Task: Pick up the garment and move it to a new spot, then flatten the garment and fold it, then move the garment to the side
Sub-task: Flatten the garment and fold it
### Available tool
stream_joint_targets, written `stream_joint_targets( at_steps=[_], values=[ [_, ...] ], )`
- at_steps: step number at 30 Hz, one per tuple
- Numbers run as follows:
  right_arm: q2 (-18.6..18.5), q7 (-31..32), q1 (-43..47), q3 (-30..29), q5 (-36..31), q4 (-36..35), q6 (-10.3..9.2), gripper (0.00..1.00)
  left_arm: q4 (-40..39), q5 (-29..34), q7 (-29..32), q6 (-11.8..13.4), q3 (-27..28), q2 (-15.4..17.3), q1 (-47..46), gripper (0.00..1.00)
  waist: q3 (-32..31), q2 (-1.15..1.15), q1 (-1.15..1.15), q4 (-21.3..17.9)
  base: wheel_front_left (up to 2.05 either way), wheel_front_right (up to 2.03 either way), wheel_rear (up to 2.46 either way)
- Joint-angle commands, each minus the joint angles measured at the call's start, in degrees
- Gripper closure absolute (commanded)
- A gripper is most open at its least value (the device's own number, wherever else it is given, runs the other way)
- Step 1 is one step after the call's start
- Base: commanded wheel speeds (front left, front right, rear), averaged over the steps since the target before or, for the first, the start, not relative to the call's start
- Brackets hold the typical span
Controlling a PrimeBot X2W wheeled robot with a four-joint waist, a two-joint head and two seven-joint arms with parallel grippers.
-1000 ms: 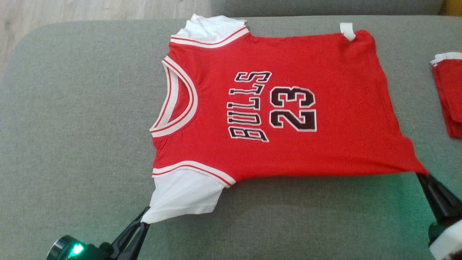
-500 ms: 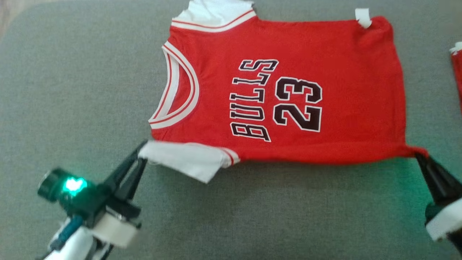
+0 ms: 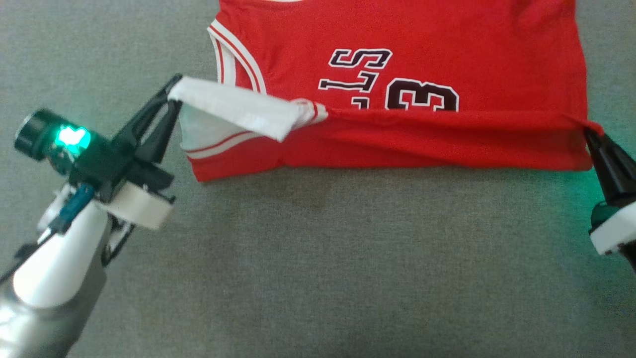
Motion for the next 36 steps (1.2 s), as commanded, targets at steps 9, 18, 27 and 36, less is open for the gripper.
stream_joint_targets(
  at_steps=[9, 18, 27, 36],
  values=[
    [-0.5, -2.66, -6.22, 2.7, -1.11, 3.07, 0.39, 0.0, 8.44, 2.3, -1.45, -0.91, -0.18, 0.36, -10.27, 0.15, 2.74, 0.0, -0.02, -0.83, 0.0, 0.0, 0.0],
    [1.43, -9.23, -5.59, 1.84, -2.2, 5.08, 0.39, 0.0, 12.15, -2.69, -1.89, 2.49, 2.53, -3.35, -2.99, 0.0, 0.5, 0.0, -0.02, -1.5, 0.0, 0.0, 0.0],
    [3.88, -11.17, -1.64, 0.41, -3.07, 4.01, 0.39, 0.0, 14.37, -14.82, -0.8, 5.22, 7.43, -9.67, 9.33, 0.0, -1.15, 0.0, -0.02, -2.45, 0.0, 0.0, 0.0],
    [4.77, -10.71, -2.39, 0.93, -2.77, 5.15, 0.39, 0.0, 17.44, -16.61, 2.47, 2.54, 5.34, -10.84, 9.18, 1.0, -1.17, 0.0, -0.02, -2.78, 0.0, 0.0, 0.0]
  ],
)
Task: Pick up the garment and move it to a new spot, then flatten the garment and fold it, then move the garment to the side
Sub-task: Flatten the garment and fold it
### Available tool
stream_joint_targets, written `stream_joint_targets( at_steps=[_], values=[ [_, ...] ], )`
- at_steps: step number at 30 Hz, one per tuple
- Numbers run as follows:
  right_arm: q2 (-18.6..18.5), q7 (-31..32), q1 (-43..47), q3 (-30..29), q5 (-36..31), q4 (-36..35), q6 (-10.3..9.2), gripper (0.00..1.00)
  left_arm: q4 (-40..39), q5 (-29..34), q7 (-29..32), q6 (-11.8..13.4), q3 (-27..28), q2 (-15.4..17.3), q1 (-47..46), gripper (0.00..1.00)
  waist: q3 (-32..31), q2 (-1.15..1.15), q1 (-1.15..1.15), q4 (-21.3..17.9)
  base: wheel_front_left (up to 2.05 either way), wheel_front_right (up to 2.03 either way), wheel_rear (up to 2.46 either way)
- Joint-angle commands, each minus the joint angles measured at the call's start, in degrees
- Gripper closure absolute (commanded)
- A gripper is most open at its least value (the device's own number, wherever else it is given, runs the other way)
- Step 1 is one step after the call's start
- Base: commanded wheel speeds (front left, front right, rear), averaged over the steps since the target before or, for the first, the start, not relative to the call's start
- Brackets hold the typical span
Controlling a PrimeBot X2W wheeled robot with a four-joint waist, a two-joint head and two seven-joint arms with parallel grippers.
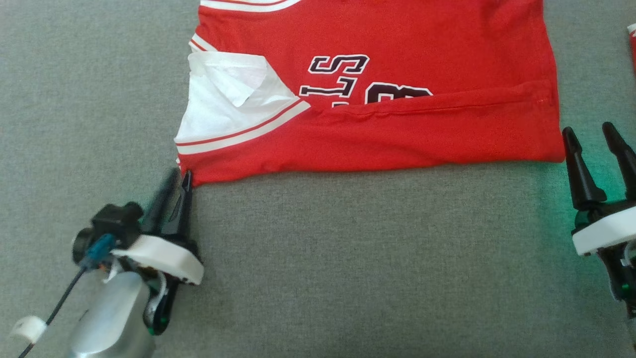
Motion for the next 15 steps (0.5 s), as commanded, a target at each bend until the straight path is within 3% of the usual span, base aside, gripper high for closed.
stream_joint_targets(
  at_steps=[1, 6, 15],
  values=[
    [-0.85, 0.25, -0.1, 0.78, -0.02, -0.95, 0.39, 0.0, 0.24, -0.59, 1.31, -0.57, 0.73, 0.81, -0.57, 1.0, -0.26, 0.0, 0.01, 0.22, 0.0, 0.0, 0.0],
    [-0.24, 2.35, -0.36, 1.11, 0.6, 0.98, 0.39, 0.0, 0.29, -0.8, 2.12, -1.74, -0.6, 0.89, -0.76, 1.0, -0.95, 0.0, 0.01, 0.76, 0.0, 0.0, 0.0],
    [2.68, 7.42, -2.07, -1.2, -2.6, 6.62, 0.39, 0.0, -1.8, 1.54, -1.0, -1.34, -1.44, 1.72, -2.02, 1.0, -1.6, 0.0, 0.01, 2.41, 0.0, 0.0, 0.0]
  ],
)
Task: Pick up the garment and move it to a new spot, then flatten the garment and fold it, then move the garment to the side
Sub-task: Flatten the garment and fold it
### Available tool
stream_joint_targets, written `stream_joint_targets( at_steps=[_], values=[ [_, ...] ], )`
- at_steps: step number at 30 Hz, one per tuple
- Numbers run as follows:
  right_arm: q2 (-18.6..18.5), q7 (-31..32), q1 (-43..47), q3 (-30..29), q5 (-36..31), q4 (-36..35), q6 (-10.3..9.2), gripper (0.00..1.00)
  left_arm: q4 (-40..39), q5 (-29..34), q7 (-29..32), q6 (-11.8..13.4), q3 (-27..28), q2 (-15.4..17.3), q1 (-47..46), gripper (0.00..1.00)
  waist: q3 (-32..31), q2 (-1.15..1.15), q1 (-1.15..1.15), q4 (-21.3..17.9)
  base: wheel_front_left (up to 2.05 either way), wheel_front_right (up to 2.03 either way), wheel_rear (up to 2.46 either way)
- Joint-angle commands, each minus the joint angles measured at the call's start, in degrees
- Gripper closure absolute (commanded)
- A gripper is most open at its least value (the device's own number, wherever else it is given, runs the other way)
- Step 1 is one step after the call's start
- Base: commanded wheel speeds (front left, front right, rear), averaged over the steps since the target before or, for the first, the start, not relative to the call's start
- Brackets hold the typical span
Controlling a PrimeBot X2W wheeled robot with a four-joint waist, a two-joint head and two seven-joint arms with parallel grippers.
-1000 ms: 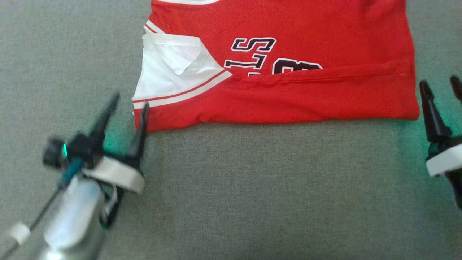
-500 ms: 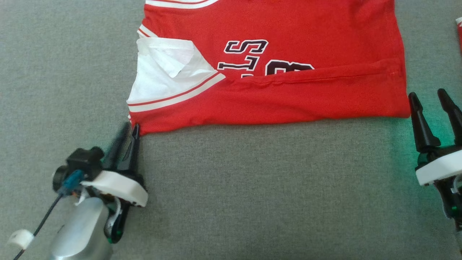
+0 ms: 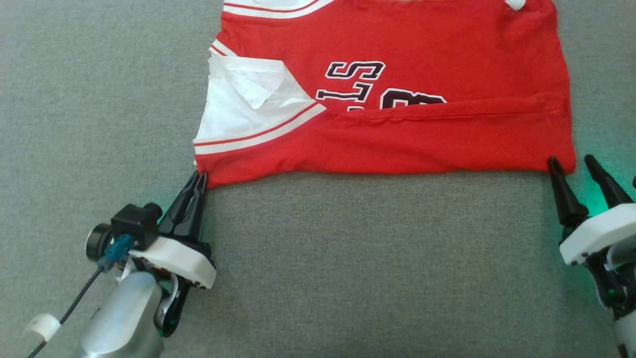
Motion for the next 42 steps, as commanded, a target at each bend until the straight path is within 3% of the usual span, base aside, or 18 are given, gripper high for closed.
stream_joint_targets(
  at_steps=[1, 3, 5, 6, 7, 16, 25, 32, 42],
  values=[
    [-0.57, 0.39, -1.35, -0.01, -0.94, -1.1, 0.39, 0.0, -1.79, 0.52, -0.83, 0.18, 1.83, 1.92, -1.5, 1.0, 0.03, 0.0, 0.0, 0.22, 0.0, 0.0, 0.0],
    [-0.01, 1.1, -1.97, -0.34, -1.71, -0.16, 0.39, 0.0, -2.13, 0.81, -1.13, 0.16, 1.62, 1.87, -1.76, 1.0, 0.08, 0.0, 0.0, 0.42, 0.0, 0.0, 0.0],
    [0.25, 2.09, -2.59, -0.19, -2.28, 0.66, 0.39, 0.29, -2.33, 0.95, -1.33, 0.11, 1.43, 1.82, -2.01, 1.0, 0.06, 0.0, 0.0, 0.58, 0.0, 0.0, 0.0],
    [0.22, 2.68, -2.83, 0.1, -2.46, 0.9, 0.39, 0.83, -2.39, 1.0, -1.41, 0.07, 1.35, 1.84, -2.13, 1.0, 0.01, 0.0, 0.0, 0.66, 0.0, 0.0, 0.0],
    [0.09, 3.66, -2.86, 0.74, -2.36, 1.05, 0.39, 1.0, -2.43, 1.02, -1.45, 0.05, 1.26, 1.8, -2.23, 1.0, -0.07, 0.0, 0.0, 0.75, 0.0, 0.0, 0.0],
    [-2.63, 4.93, 0.06, 0.01, -0.36, -1.22, 0.39, 1.0, -4.51, 0.38, -0.94, 0.04, 0.74, 2.59, -0.49, 1.0, -2.18, 0.0, 0.0, 0.36, 0.0, 0.0, 0.0],
    [-5.08, 7.56, 6.69, -2.3, 2.6, -6.53, 0.39, 1.0, -11.92, -2.56, 4.03, 0.65, 0.42, 5.25, 6.84, 1.0, -5.7, 0.0, 0.0, -0.12, 0.0, 0.0, 0.0],
    [-5.36, 8.82, 15.78, -4.9, 3.85, -10.59, 0.39, 1.0, -18.8, -5.29, 8.24, 2.46, -0.65, 6.12, 15.02, 1.0, -8.08, 0.0, 0.0, -0.37, 0.0, 0.0, 0.0],
    [-6.73, 9.22, 21.6, -6.17, 3.52, -12.18, 0.39, 1.0, -27.64, -7.36, 14.18, 5.62, -2.79, 7.41, 23.48, 1.0, -9.56, 0.0, 0.0, -0.86, 0.0, 0.0, 0.0]
  ],
)
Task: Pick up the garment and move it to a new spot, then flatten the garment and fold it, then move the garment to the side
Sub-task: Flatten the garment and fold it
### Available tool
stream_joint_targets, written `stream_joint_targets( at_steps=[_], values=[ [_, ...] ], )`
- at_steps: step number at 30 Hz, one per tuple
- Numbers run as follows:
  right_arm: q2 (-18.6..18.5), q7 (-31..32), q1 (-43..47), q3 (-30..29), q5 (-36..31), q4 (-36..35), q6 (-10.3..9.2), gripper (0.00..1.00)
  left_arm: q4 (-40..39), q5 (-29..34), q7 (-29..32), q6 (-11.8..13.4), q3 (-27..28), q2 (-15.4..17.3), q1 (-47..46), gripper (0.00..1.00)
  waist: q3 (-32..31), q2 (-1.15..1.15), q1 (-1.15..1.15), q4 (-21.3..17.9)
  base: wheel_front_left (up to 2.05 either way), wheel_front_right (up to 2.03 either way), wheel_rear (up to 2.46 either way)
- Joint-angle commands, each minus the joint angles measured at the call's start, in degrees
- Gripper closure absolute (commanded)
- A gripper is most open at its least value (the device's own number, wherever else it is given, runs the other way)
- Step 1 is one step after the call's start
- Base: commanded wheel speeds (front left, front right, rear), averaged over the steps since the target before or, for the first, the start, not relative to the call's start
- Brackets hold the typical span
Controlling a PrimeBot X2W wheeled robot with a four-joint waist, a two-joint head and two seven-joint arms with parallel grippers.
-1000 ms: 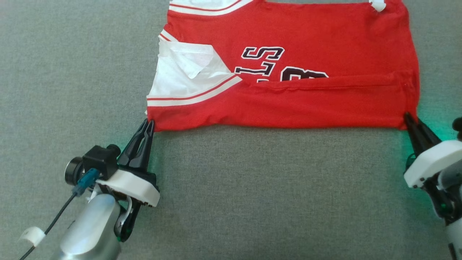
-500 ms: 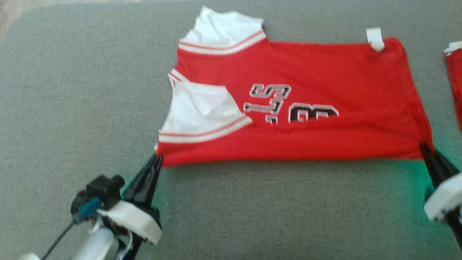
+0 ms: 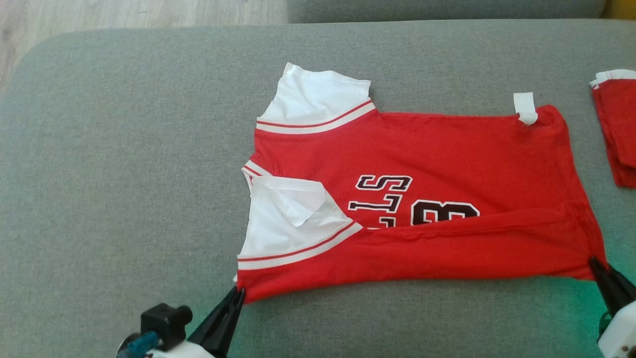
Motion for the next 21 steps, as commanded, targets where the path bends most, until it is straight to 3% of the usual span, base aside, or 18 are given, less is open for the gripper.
stream_joint_targets(
  at_steps=[1, 2, 4, 5, 6, 7, 11, 16, 19, 21],
  values=[
    [-2.53, -0.23, 0.27, -0.04, -0.11, -1.75, 0.39, 1.0, -2.64, -0.63, 0.29, 0.87, 1.91, 1.4, -1.12, 1.0, 0.03, 0.0, 0.01, -0.03, 0.0, 0.0, 0.0],
    [-2.45, -0.34, 0.33, -0.11, -0.25, -1.76, 0.39, 0.96, -3.09, -0.69, 0.43, 1.33, 2.07, 1.37, -1.0, 1.0, 0.06, 0.0, 0.01, -0.04, 0.0, 0.0, 0.0],
    [-2.12, -0.5, 0.23, -0.2, -0.55, -1.68, 0.39, 0.37, -3.45, -0.65, 0.69, 1.94, 2.16, 1.3, -1.04, 1.0, 0.12, 0.0, 0.01, -0.09, 0.0, 0.0, 0.0],
    [-1.8, -0.85, 0.01, -0.64, -0.97, -1.56, 0.39, 0.0, -3.44, -0.71, 1.01, 2.02, 2.02, 1.22, -1.13, 0.99, 0.13, 0.0, 0.01, -0.09, 0.0, 0.0, 0.0],
    [-1.45, -1.32, -0.23, -1.17, -1.5, -1.5, 0.39, 0.0, -3.36, -0.68, 1.24, 2.06, 1.88, 1.11, -1.39, 0.54, 0.07, 0.0, 0.01, -0.01, 0.0, 0.0, 0.0],
    [-1.03, -2.01, -0.32, -1.99, -2.22, -1.45, 0.39, 0.0, -3.21, -0.7, 1.56, 2.01, 1.64, 0.87, -1.76, 0.0, -0.11, 0.0, 0.01, 0.2, 0.0, 0.0, 0.0],
    [0.88, -4.67, -0.43, -4.96, -5.23, -3.32, 0.39, 0.0, -3.65, 1.5, 2.25, 1.24, 1.19, 1.81, -5.89, 0.0, -0.13, 0.0, 0.01, 0.69, 0.0, 0.0, 0.0],
    [3.22, -6.62, -2.71, -4.71, -8.44, -8.27, 0.39, 0.0, -5.97, 3.88, 6.68, -1.94, 3.14, 6.31, -17.86, 0.0, 2.24, 0.0, 0.01, -0.02, 0.0, 0.0, 0.0],
    [4.67, -5.79, -4.55, -3.38, -9.71, -10.69, 0.39, 0.0, -5.14, 1.85, 12.22, -4.94, 4.57, 7.78, -28.14, 0.0, 5.0, 0.0, 0.01, -0.96, 0.0, 0.0, 0.0],
    [5.27, -4.44, -6.99, -1.54, -10.4, -12.33, 0.39, 0.0, -1.03, -0.09, 19.95, -7.01, 3.77, 9.54, -39.23, 0.0, 8.62, 0.0, 0.01, -2.82, 0.0, 0.0, 0.0]
  ],
)
